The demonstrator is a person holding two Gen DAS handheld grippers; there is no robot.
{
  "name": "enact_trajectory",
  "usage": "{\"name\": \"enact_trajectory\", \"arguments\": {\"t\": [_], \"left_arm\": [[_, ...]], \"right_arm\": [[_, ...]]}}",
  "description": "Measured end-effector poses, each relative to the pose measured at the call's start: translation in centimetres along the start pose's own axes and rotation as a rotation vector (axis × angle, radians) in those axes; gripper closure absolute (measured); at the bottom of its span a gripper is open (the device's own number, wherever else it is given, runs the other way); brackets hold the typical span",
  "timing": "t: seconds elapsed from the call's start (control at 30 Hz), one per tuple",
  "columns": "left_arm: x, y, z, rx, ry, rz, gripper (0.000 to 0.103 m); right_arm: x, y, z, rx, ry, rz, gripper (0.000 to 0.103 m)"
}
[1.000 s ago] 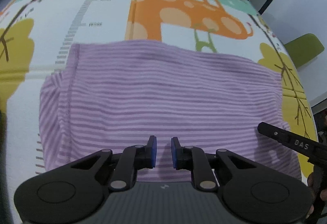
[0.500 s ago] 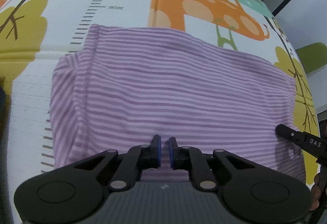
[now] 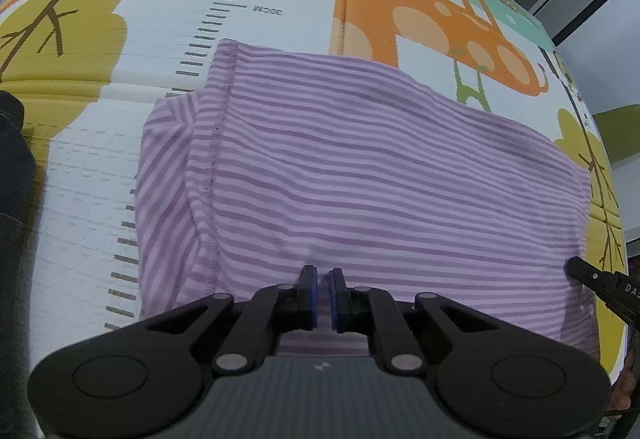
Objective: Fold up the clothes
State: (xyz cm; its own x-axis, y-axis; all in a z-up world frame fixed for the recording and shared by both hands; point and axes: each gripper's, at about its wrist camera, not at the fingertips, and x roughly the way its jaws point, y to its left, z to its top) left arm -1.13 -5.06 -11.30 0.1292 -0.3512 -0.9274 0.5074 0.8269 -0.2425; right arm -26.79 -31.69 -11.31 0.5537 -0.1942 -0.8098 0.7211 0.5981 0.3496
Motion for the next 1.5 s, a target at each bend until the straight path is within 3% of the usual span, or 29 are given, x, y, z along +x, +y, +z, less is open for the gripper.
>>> {"name": "enact_trajectory", "arguments": {"t": [0.23, 0.47, 0.63, 0.7, 0.87, 1.07, 1.3, 1.5], "left_arm": [[-0.1, 0.4, 0.0, 0.001, 0.002, 0.010, 0.094], [-0.2, 0.8, 0.2, -0.005, 0.012, 0.005, 0.094], [-0.3, 1.1, 0.2, -0.002, 0.014, 0.003, 0.094], [-0.3, 1.1, 0.2, -0.001, 0.017, -0.001, 0.094], [-0.2, 1.0, 0.3, 0.011, 0.019, 0.003, 0.093], [-0.2, 0.9, 0.3, 0.020, 0.021, 0.003, 0.093], [-0.2, 0.9, 0.3, 0.030, 0.023, 0.003, 0.093], [-0.1, 0.8, 0.4, 0.035, 0.028, 0.003, 0.093]], "right_arm": [[0.0, -0.5, 0.0, -0.016, -0.015, -0.072, 0.103], [0.4, -0.6, 0.1, -0.026, -0.043, -0.100, 0.103], [0.0, -1.2, 0.8, 0.034, -0.057, -0.087, 0.103], [-0.9, -1.5, 1.0, 0.048, -0.081, -0.098, 0.098], [-2.1, -2.4, 1.6, 0.047, -0.098, -0.129, 0.098], [-1.9, -2.8, 1.2, 0.034, -0.063, -0.126, 0.083], [-1.2, -1.9, 0.0, -0.015, -0.038, -0.142, 0.084], [-1.3, -1.8, -0.1, -0.031, -0.044, -0.174, 0.097]]}}
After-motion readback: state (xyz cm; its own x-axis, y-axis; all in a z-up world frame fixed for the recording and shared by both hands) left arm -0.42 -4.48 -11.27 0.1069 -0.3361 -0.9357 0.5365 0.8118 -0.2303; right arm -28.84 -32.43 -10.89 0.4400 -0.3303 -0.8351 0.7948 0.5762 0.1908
